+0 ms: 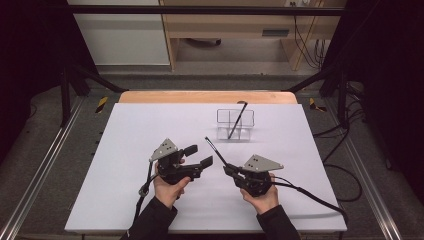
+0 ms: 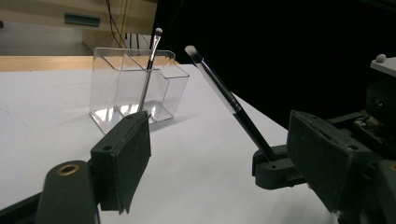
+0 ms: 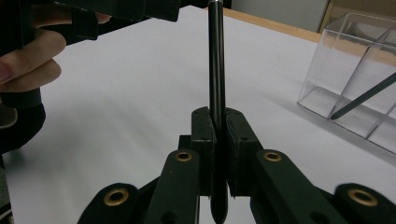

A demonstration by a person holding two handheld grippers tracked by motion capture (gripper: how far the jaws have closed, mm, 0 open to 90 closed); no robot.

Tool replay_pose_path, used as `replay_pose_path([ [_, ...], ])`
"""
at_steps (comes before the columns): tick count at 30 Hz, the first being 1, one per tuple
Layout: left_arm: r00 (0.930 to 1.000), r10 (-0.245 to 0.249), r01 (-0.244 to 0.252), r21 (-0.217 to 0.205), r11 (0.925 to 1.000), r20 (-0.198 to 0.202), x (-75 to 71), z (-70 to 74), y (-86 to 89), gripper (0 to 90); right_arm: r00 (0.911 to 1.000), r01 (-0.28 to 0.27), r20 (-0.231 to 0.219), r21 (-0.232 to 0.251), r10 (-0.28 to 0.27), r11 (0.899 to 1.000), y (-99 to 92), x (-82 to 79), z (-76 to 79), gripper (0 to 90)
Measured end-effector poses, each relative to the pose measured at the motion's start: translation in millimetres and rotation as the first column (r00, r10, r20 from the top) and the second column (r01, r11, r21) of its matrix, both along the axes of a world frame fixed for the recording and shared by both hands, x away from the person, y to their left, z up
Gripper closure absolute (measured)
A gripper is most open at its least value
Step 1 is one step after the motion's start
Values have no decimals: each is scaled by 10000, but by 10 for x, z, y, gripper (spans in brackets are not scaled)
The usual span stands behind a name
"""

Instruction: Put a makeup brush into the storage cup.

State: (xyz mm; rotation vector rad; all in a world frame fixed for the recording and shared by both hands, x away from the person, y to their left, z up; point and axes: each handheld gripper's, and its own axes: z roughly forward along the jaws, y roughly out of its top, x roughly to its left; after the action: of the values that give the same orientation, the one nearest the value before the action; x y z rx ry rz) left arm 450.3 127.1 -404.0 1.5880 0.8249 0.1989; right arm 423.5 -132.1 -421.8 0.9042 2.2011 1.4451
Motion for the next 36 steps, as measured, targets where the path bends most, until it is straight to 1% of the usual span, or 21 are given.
replay_pose_path([
  [6,9999,-18,14,-303,9995,-111,20,-5,-30,258,10000,8,45,60,-8,10000,7,-1,-4,840],
  [12,9999,-90,85,-357,9993,-132,28,-4,-84,303,10000,-5,96,145,3,9999,10,-5,-3,840],
  [14,9997,-96,85,-506,9987,-215,39,-7,-117,323,9999,-10,120,184,8,9998,12,-6,-3,840],
  [18,9996,-132,117,-539,9985,-267,48,-11,-146,358,9999,-43,109,207,41,9998,13,-8,-3,840],
  [26,9985,-68,29,-714,9974,-539,80,-21,-203,436,9999,-139,94,299,137,9995,23,-16,-3,840],
  [29,9985,-42,4,-707,9975,-537,82,-25,-216,466,9998,-207,88,275,204,9994,26,-17,-6,840],
  [32,9981,-33,-15,-775,9970,-621,89,-29,-223,493,9997,-228,85,292,225,9993,29,-18,-7,840],
  [36,9981,-59,10,-809,9967,-607,86,-31,-227,545,9997,-243,88,298,241,9993,30,-21,-8,840],
])
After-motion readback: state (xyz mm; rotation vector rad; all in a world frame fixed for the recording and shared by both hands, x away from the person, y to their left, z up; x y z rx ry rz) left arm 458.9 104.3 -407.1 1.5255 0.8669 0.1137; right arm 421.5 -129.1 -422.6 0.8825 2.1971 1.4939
